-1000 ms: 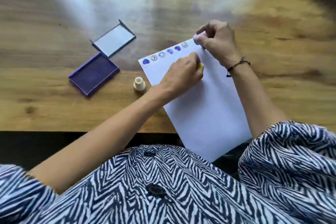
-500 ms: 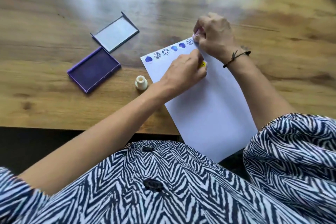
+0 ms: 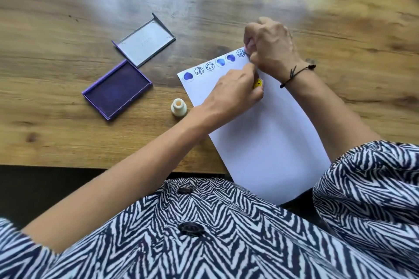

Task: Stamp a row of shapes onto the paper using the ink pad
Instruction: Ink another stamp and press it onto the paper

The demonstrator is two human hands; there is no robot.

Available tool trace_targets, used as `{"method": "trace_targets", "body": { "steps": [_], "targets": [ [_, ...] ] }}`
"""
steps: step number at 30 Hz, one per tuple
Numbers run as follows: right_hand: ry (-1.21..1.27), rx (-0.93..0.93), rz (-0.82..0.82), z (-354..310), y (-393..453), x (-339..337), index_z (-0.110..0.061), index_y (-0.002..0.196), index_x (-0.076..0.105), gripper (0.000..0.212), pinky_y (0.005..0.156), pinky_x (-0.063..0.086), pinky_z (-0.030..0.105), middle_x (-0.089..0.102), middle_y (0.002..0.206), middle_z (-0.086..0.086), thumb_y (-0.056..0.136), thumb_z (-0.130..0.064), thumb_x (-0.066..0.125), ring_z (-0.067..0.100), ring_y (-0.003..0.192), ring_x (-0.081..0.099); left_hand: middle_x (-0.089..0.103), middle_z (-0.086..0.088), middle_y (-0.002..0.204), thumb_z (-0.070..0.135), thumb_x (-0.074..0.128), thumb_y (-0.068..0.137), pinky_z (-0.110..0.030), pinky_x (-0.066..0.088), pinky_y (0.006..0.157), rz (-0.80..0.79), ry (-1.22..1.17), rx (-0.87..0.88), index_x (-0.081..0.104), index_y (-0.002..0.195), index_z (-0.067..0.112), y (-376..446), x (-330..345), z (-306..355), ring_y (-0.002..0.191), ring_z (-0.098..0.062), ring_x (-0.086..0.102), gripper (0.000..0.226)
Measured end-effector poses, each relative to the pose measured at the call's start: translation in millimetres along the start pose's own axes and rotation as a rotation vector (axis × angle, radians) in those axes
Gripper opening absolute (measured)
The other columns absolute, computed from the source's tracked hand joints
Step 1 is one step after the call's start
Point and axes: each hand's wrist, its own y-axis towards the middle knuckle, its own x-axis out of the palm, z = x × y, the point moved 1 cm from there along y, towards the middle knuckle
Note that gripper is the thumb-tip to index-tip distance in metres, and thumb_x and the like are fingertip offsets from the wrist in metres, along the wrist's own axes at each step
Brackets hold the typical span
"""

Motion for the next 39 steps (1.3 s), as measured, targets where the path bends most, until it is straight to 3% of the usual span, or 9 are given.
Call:
{"method": "trace_targets", "body": {
  "steps": [11,14,16,18,29,32,34,37,39],
  "targets": [
    [0.086,0.018,0.007,1,-9,-3,-0.010,0.084,0.064,0.015,0.061,0.037,0.029,0.061,0.090,0.015,0.076,-0.005,0.051,0.034,0.078,0.058,0.065,-0.018,0.101,0.024,0.048,0.087,-0.042,0.045,0.083,-0.013,-0.002,0.020,0.053,0.099,0.000,-1,-2,-2,0.096,-0.034,0.056,0.027],
    [0.547,0.236,0.185,11,-26,-14,-0.011,0.078,0.064,0.005,0.061,0.048,0.028,0.066,0.073,0.005,0.076,-0.008,0.061,0.018,0.063,0.060,0.066,-0.015,0.101,0.025,0.049,0.087,-0.039,0.046,0.083,-0.024,-0.021,0.012,0.054,0.099,0.003,0,-5,-1,0.094,-0.030,0.057,0.025],
    [0.926,0.396,0.312,16,-42,-20,-0.017,0.072,0.061,0.011,0.056,0.053,0.028,0.063,0.066,0.001,0.077,-0.010,0.067,0.012,0.053,0.057,0.067,-0.012,0.101,0.025,0.051,0.087,-0.036,0.046,0.081,-0.015,-0.047,-0.003,0.055,0.099,0.005,1,-7,-1,0.094,-0.028,0.058,0.024],
    [1.120,0.489,0.346,20,-55,-21,-0.018,0.071,0.060,0.015,0.056,0.055,0.027,0.062,0.067,0.002,0.079,-0.008,0.068,0.011,0.052,0.057,0.067,-0.011,0.099,0.024,0.051,0.086,-0.035,0.046,0.079,-0.007,-0.052,-0.003,0.056,0.098,0.005,1,-7,-1,0.094,-0.027,0.058,0.023],
    [1.289,0.546,0.256,-3,-79,-9,-0.015,0.074,0.059,0.016,0.065,0.058,0.028,0.062,0.070,0.002,0.082,-0.002,0.064,0.011,0.055,0.057,0.067,-0.007,0.095,0.027,0.051,0.088,-0.026,0.038,0.067,0.042,-0.080,-0.004,0.057,0.099,0.006,0,-4,-3,0.087,-0.021,0.057,0.024],
    [1.345,0.565,0.269,-6,-82,-15,-0.013,0.075,0.060,0.013,0.064,0.059,0.029,0.060,0.070,0.002,0.083,-0.003,0.064,0.010,0.052,0.056,0.061,0.005,0.078,0.025,0.056,0.086,-0.017,0.035,0.051,0.027,-0.333,-0.117,0.058,0.088,0.015,-1,-9,-6,0.068,-0.007,0.052,0.011],
    [1.421,0.553,0.252,-10,-85,-19,-0.012,0.076,0.061,0.010,0.065,0.059,0.030,0.059,0.070,0.005,0.082,-0.004,0.065,0.013,0.053,0.054,0.064,-0.001,0.082,0.020,0.058,0.085,-0.014,0.039,0.057,0.060,-0.623,-0.199,0.058,0.082,0.016,-2,-15,-9,0.069,-0.006,0.054,0.004],
    [1.467,0.480,0.206,-20,-87,-25,-0.011,0.076,0.063,0.010,0.069,0.060,0.034,0.061,0.070,0.006,0.082,-0.004,0.064,0.014,0.053,0.053,0.060,-0.004,0.080,0.014,0.056,0.086,-0.023,0.050,0.073,0.087,-0.919,-0.235,0.057,0.089,0.007,-7,-24,-14,0.072,-0.012,0.057,0.007],
    [1.435,0.427,0.191,-28,-88,-27,-0.011,0.077,0.063,0.009,0.069,0.060,0.033,0.064,0.068,0.003,0.082,-0.004,0.064,0.012,0.054,0.057,0.057,-0.003,0.075,0.011,0.055,0.087,-0.022,0.052,0.069,0.078,-1.020,-0.212,0.057,0.088,0.004,-10,-29,-14,0.065,-0.011,0.053,0.008]
  ]
}}
